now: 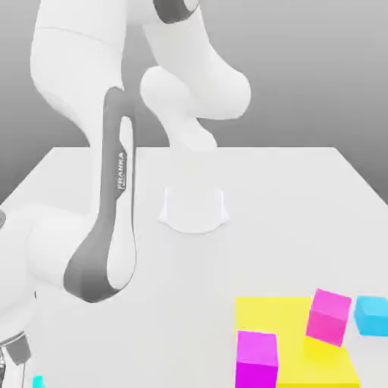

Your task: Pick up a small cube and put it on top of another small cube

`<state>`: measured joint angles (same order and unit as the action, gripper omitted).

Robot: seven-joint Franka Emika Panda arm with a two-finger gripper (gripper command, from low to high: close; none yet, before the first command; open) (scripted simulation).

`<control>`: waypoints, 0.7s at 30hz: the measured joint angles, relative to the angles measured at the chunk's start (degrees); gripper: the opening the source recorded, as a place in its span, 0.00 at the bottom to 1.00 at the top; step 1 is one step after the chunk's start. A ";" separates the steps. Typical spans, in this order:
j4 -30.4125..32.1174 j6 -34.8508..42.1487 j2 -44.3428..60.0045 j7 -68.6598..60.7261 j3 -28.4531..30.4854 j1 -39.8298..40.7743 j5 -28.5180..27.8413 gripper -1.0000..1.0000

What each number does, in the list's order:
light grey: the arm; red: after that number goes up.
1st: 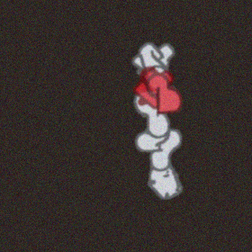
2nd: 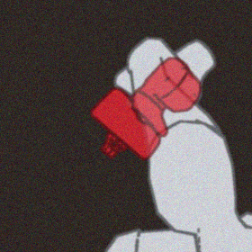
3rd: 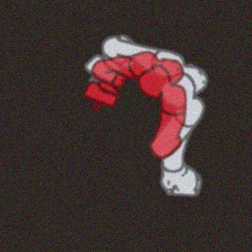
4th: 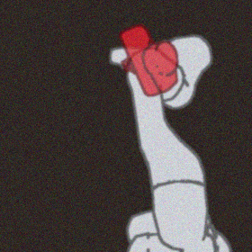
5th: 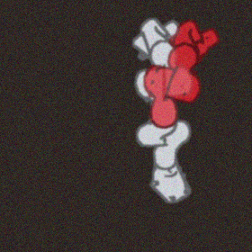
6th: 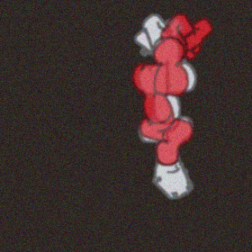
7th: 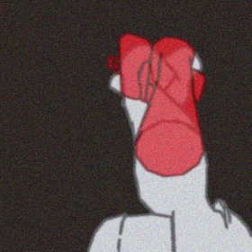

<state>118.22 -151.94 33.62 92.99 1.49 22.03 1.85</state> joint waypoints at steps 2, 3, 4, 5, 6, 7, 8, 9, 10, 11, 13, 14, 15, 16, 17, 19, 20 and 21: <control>0.86 2.83 -3.68 0.09 0.17 -0.13 -0.13 0.00; 1.44 4.22 -5.68 0.15 -0.04 -0.46 -0.18 0.00; 2.33 5.19 -7.69 0.21 -1.12 -1.54 -0.08 0.00; 3.28 5.98 -9.60 0.28 -2.39 -2.76 0.03 0.00; 4.22 6.66 -11.39 0.36 -3.66 -3.97 0.11 0.00; 5.17 7.28 -13.10 0.45 -4.91 -5.20 0.19 0.00; 6.12 7.88 -14.78 0.54 -6.13 -6.46 0.26 0.00; 7.09 8.46 -16.44 0.66 -7.41 -7.69 0.29 0.00; 8.06 9.04 -18.09 0.80 -8.68 -8.95 0.31 0.00; 9.06 9.61 -19.72 0.96 -9.97 -10.21 0.30 0.00; 11.10 10.78 -22.99 1.34 -12.59 -12.80 0.21 0.00; 12.14 11.37 -24.62 1.57 -13.97 -14.09 0.12 0.00; 13.21 11.98 -26.25 1.84 -15.38 -15.62 0.00 0.00; 14.30 12.62 -27.91 2.15 -16.85 -17.92 -0.16 0.00; 15.45 13.39 -29.68 2.56 -18.38 -21.25 -0.38 0.00; 17.74 14.19 -32.18 4.04 -20.79 -28.26 -1.57 0.00; 18.43 13.11 -31.62 4.77 -20.36 -29.92 -2.42 0.00; 18.97 11.59 -30.51 5.42 -19.52 -28.72 -3.23 0.00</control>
<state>137.20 -140.35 3.11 98.41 -18.03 -6.69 -1.38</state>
